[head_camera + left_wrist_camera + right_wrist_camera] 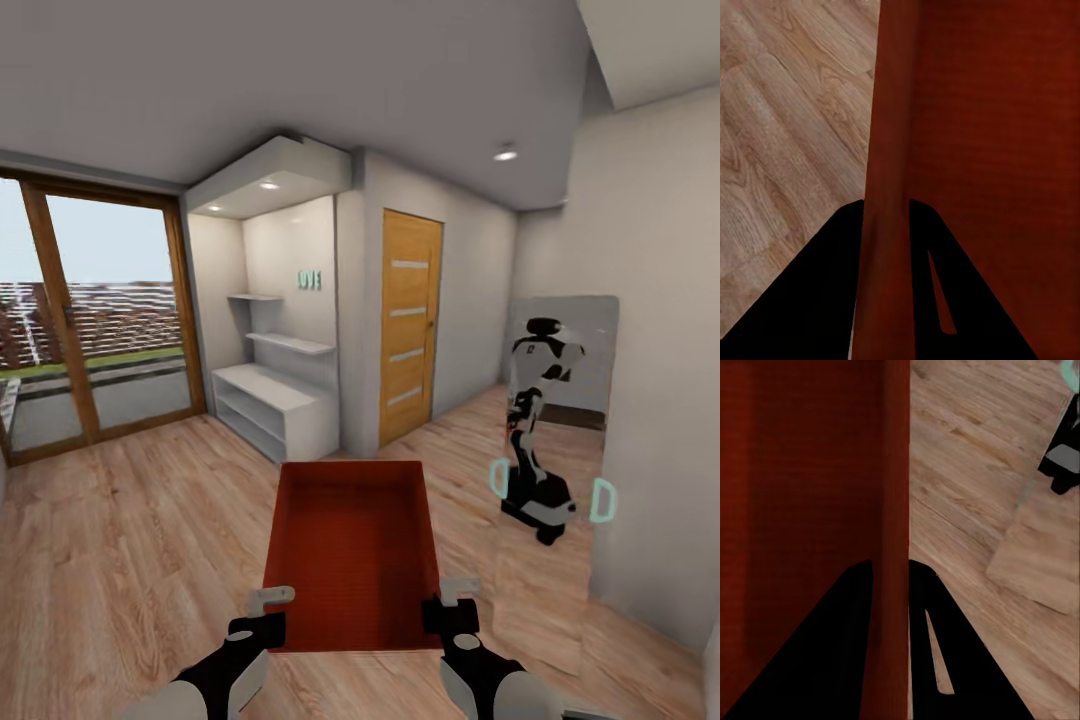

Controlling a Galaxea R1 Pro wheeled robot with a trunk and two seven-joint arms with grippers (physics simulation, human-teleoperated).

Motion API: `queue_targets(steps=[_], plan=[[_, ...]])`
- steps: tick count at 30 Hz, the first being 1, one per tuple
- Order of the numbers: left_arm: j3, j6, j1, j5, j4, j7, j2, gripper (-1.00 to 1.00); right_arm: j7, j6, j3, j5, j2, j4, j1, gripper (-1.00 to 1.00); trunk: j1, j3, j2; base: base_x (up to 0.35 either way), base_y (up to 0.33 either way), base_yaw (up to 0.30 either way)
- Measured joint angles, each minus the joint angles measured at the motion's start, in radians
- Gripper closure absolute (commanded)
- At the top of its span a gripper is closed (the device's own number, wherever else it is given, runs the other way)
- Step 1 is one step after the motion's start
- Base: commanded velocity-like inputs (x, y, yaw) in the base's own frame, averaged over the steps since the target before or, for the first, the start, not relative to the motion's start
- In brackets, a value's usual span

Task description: Move the two storage containers from the living room to the garage. In the garage, place one container on the floor and stack the other container on top of it (either order is fine).

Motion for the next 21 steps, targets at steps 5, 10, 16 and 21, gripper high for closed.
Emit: queue_targets(steps=[5,10,16,21], plan=[[0.002,0.0,0.0,-0.002,0.001,0.0,-0.001,1.0,0.0,0.001,-0.002,0.002,-0.001,0.0,0.0,1.0,0.0,0.002,0.0,0.323,0.0,0.129],[0.002,0.0,0.0,-0.002,0.002,0.0,-0.001,1.0,0.0,0.0,-0.001,0.001,-0.001,0.0,0.0,1.0,0.0,0.002,0.0,0.323,0.0,0.016],[0.001,0.0,0.0,-0.001,0.001,0.0,0.0,1.0,0.0,0.0,0.0,-0.001,0.0,0.0,0.0,1.0,0.0,0.002,0.0,0.323,0.0,0.002],[0.0,-0.001,0.0,0.002,0.001,0.0,0.0,1.0,0.0,0.001,-0.001,0.002,0.0,-0.001,0.0,1.0,0.0,0.002,0.0,0.323,0.0,0.0]])
